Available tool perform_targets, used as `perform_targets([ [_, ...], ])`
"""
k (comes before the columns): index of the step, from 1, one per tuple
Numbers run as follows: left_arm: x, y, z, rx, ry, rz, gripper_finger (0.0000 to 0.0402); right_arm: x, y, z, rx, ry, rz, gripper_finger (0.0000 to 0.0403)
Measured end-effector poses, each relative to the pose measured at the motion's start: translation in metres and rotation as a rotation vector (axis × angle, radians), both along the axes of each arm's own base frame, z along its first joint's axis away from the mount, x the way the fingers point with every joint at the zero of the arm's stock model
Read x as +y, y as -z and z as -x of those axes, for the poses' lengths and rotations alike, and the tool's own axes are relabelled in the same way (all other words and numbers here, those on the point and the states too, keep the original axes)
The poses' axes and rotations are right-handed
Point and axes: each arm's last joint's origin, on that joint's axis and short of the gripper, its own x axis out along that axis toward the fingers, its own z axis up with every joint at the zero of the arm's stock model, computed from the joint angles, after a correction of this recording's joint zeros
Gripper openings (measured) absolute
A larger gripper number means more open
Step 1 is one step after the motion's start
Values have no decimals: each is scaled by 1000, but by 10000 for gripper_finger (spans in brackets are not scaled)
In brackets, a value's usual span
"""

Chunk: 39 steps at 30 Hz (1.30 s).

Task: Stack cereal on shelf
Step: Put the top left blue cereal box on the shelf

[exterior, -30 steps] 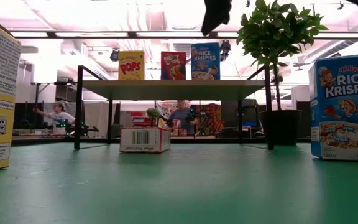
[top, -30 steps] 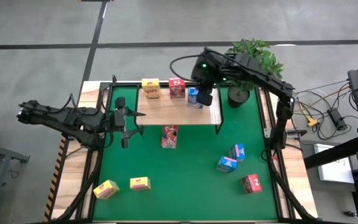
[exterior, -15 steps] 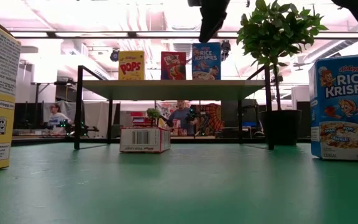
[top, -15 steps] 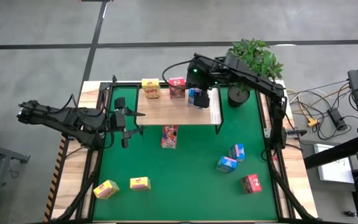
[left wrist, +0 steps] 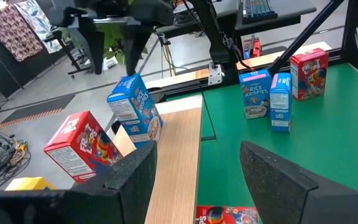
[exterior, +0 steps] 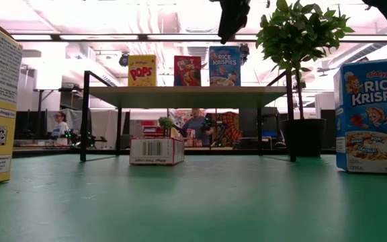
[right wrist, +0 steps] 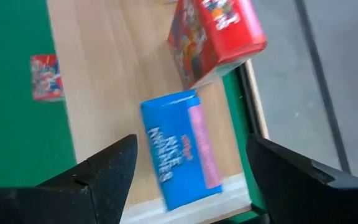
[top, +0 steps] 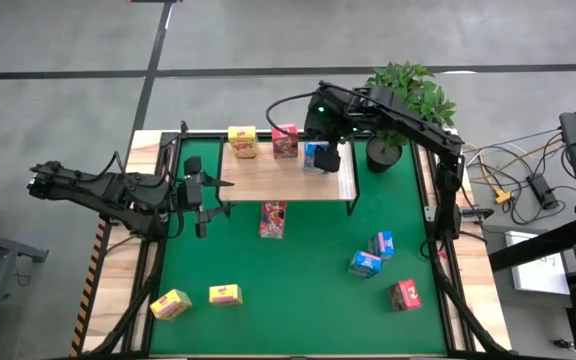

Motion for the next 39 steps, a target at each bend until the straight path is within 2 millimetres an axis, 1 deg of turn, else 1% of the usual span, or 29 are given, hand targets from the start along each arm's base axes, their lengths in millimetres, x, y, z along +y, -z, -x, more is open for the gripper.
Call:
perform_targets([
  [9,0,0,0,-2,-1,4,213,-1,6,-3,35,-32,18,295],
  [16,0,0,0,-2,-1,3,213,-2,6,-3,46,-30,43,292],
  [21,0,0,0,-1,-1,3,213,-2,10,-4,61,-29,41,292],
  [33,0,0,0,-1,-1,3,213,-6,36,-14,123,-44,25,287],
  [36,0,0,0,-1,-1,3,213,-6,38,-14,130,-52,26,274],
  [39,0,0,0,-1,-1,3,213,-6,37,-14,131,-62,32,248],
])
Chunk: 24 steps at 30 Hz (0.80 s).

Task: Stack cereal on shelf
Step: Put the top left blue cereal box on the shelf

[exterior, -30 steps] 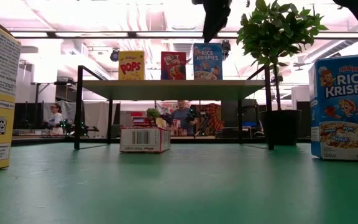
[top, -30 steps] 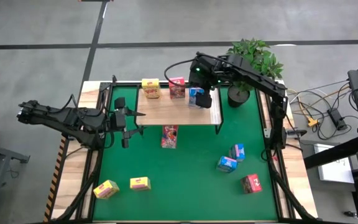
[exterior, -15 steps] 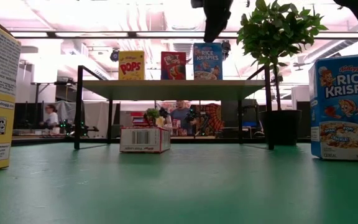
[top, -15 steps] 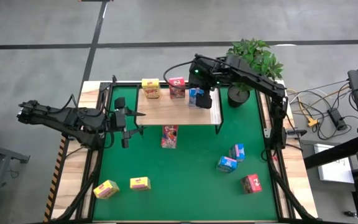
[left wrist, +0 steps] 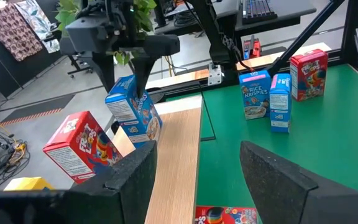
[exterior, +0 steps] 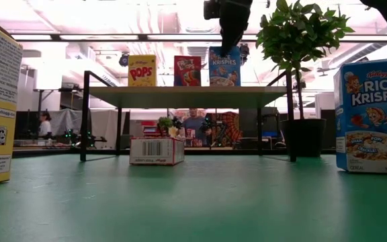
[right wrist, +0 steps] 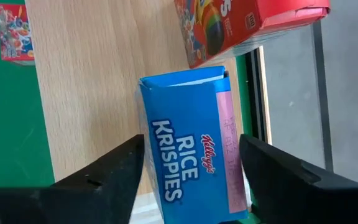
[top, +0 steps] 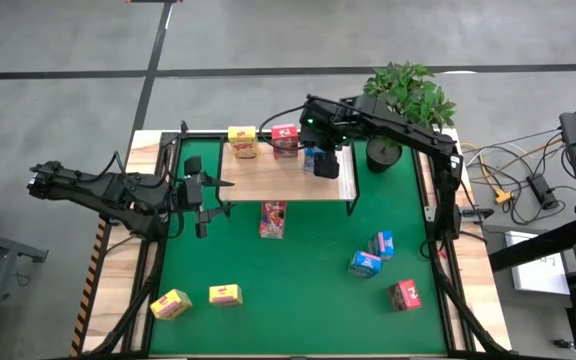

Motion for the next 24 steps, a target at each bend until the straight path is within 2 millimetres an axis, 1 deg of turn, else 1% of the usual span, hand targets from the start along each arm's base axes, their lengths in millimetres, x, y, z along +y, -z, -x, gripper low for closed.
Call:
perform_targets([
  [4,0,0,0,0,0,0,213,0,0,0,1,-7,2,216],
  [9,0,0,0,0,0,0,213,0,0,0,8,-29,13,197],
  [13,0,0,0,0,0,0,213,-7,0,3,21,-24,44,194],
  [24,0,0,0,1,0,0,213,-37,-1,16,27,14,48,194],
])
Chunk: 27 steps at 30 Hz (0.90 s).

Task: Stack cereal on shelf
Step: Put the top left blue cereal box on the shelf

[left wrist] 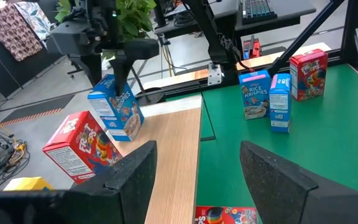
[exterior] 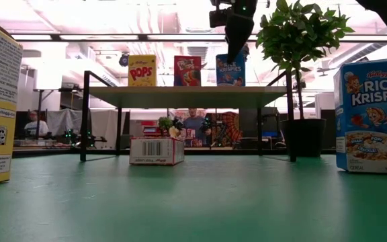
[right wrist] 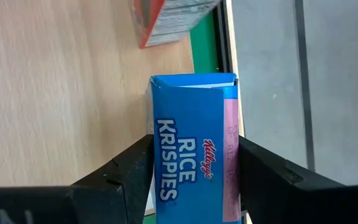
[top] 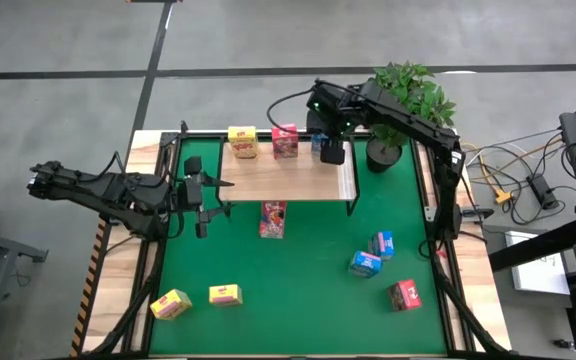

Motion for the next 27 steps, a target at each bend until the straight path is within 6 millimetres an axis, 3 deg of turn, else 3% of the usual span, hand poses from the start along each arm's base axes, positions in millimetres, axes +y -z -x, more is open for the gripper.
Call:
perform_targets([
  [27,0,0,0,1,0,0,213,-6,0,4,-13,-39,-46,208],
])
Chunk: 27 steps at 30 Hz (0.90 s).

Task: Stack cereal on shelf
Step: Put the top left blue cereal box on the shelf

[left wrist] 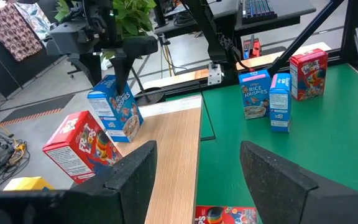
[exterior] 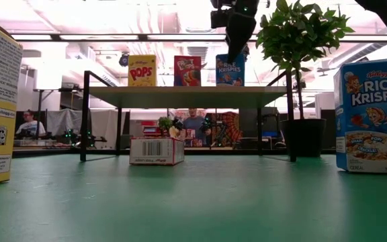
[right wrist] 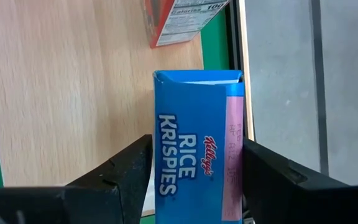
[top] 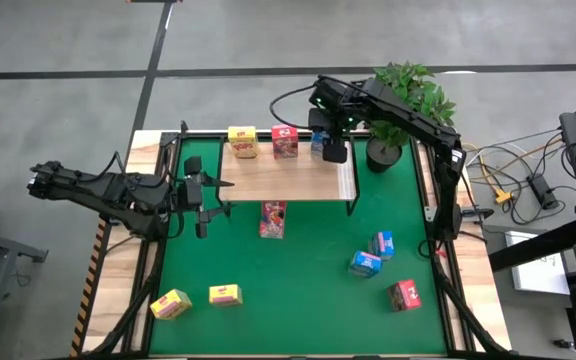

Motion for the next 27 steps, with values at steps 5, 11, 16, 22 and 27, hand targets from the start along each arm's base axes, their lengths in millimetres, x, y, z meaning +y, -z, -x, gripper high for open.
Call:
perform_targets([
  [5,0,0,0,0,0,0,213,-1,-1,-1,-20,30,0,208],
  [11,0,0,0,0,0,0,213,-1,-1,-1,-34,57,-8,238],
  [16,0,0,0,0,0,0,213,0,-3,0,-41,56,-4,270],
  [22,0,0,0,-1,-1,3,213,6,-17,5,-89,70,5,292],
  [27,0,0,0,-5,-5,19,213,18,-36,4,-170,74,15,287],
])
